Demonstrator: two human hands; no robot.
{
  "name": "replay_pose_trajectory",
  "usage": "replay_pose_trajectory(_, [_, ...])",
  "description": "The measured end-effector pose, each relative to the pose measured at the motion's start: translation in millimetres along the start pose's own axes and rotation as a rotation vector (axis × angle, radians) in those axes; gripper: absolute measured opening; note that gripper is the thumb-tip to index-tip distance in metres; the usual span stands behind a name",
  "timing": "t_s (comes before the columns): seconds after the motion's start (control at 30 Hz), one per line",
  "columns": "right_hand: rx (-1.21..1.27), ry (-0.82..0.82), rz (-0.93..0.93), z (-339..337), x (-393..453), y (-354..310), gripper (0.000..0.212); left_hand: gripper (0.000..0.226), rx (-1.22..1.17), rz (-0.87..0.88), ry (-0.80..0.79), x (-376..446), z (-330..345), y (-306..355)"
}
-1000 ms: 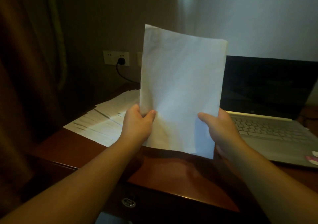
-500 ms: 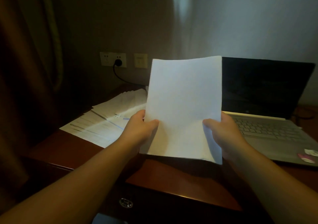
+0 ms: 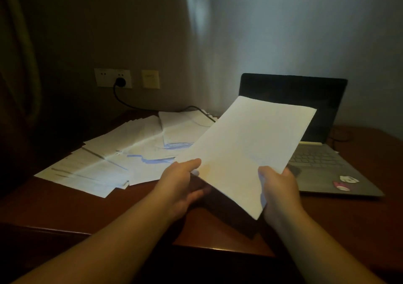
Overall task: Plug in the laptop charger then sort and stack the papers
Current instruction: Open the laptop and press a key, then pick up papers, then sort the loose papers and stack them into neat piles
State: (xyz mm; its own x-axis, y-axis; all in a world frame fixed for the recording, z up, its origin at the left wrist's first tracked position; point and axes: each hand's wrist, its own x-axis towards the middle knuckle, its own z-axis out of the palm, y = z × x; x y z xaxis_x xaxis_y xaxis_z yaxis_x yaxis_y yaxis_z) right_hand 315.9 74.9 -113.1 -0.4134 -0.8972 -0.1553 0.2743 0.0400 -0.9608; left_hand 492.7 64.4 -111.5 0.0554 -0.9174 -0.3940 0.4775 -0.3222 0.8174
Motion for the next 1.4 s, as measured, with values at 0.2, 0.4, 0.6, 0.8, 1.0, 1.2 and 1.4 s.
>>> replay_pose_trajectory(0.2, [0.018, 0.100, -0.037, -32, -10, -8, 0.016, 0.060, 0.287, 0.073, -0.071, 4, 50, -27])
replay_pose_trajectory(0.4, [-0.023, 0.103, 0.029, -62, -12, -20, 0.010, 0.064, 0.704, 0.177, -0.055, 23, 90, -8])
replay_pose_trajectory(0.6, [-0.102, 0.171, 0.088, -70, -3, -27, 0.018, 0.074, 1.011, 0.332, -0.040, 50, 122, -9])
replay_pose_trajectory(0.8, [0.023, 0.141, 0.252, -69, -4, -25, 0.024, 0.090, 1.322, 0.484, -0.044, 66, 130, -8])
replay_pose_trajectory(1.0, [0.046, 0.090, 0.323, -64, -18, -16, 0.029, 0.050, 1.659, 0.586, -0.046, 80, 118, -8])
replay_pose_trajectory(1.2, [-0.021, -0.037, 0.310, -50, -25, -8, 0.032, 0.030, 1.702, 0.619, -0.019, 92, 110, -15])
replay_pose_trajectory(1.4, [-0.153, -0.074, 0.038, -25, -18, -7, 0.007, 0.048, 1.658, 0.689, 0.030, 91, 94, -2])
